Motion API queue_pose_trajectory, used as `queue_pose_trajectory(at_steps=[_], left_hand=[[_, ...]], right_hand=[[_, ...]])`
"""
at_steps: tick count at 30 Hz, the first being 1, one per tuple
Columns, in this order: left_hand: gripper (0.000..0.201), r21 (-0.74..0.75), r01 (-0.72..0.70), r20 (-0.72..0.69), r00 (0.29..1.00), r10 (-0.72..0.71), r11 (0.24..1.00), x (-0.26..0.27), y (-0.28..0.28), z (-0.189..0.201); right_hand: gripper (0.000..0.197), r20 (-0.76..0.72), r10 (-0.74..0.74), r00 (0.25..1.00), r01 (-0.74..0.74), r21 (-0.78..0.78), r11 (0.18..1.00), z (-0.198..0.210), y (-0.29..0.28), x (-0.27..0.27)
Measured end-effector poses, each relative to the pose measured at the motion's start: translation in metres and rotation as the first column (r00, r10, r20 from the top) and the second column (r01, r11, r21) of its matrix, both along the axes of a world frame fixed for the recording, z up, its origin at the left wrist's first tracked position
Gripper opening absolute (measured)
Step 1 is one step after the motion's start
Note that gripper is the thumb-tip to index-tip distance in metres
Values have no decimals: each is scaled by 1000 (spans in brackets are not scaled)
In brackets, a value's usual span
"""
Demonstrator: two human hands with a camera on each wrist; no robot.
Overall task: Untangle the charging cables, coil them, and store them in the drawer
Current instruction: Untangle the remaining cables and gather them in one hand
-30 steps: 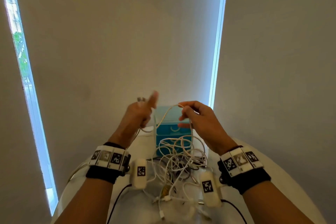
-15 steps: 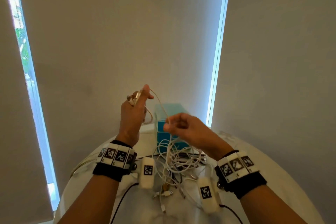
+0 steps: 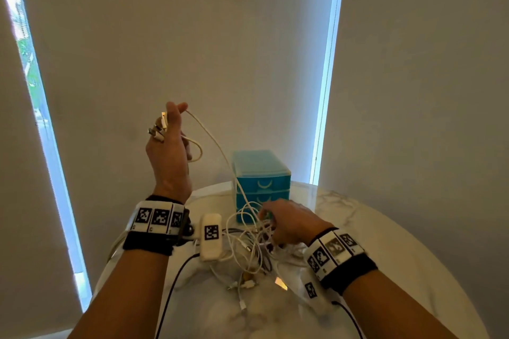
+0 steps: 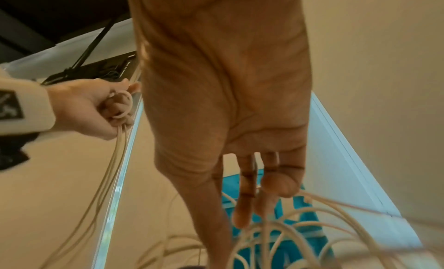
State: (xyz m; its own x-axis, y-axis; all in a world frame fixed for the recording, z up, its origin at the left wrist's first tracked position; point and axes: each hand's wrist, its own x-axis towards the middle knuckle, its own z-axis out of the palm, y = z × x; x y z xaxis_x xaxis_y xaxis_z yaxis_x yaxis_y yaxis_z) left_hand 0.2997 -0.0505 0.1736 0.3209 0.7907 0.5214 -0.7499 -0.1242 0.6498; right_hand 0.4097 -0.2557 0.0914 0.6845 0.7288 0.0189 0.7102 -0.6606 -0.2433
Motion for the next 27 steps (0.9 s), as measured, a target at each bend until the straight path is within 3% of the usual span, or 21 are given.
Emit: queue_pose_trajectory(at_steps=[2, 4, 7, 9, 10, 13, 16, 21, 24, 27], left_hand=[[37, 7, 7, -16, 1000, -7, 1000, 0, -1, 0], [35, 5, 25, -21, 999, -25, 1000, 1, -2, -1], [30, 5, 38, -43, 998, -37, 999, 0, -2, -2], [26, 20, 45, -83, 996, -43, 999, 0, -4, -7], [26, 42, 51, -124, 991, -46, 998, 0, -4, -11], [33, 204, 132, -375, 926, -47, 970, 2, -8, -26], [32, 381, 338, -626, 780, -30, 861, 7, -27, -39], [40, 387, 462, -760, 650, -7, 798, 15, -39, -49], [46, 397, 489, -778, 628, 3, 777, 19, -37, -55], [46, 287, 430, -716, 690, -107, 856, 23, -27, -58]], right_hand=[[41, -128, 93, 987, -83, 79, 993, 6, 2, -4], [27, -164, 136, 977, -117, 124, 985, 9, 4, -4], [16, -122, 62, 991, -19, 329, 944, 12, 3, 3], [17, -148, -14, 989, 97, 571, 815, 17, 0, 9], [16, -204, -14, 979, 154, 692, 705, 20, -2, 10], [18, -377, 157, 913, 293, 873, 390, 28, -8, 13], [21, -460, 281, 842, 399, 882, 250, 30, -9, 13], [27, -544, 402, 737, 545, 829, 124, 27, -15, 20], [22, -562, 471, 680, 597, 797, 89, 30, -24, 24], [24, -597, 457, 660, 612, 779, 135, 27, -31, 31]])
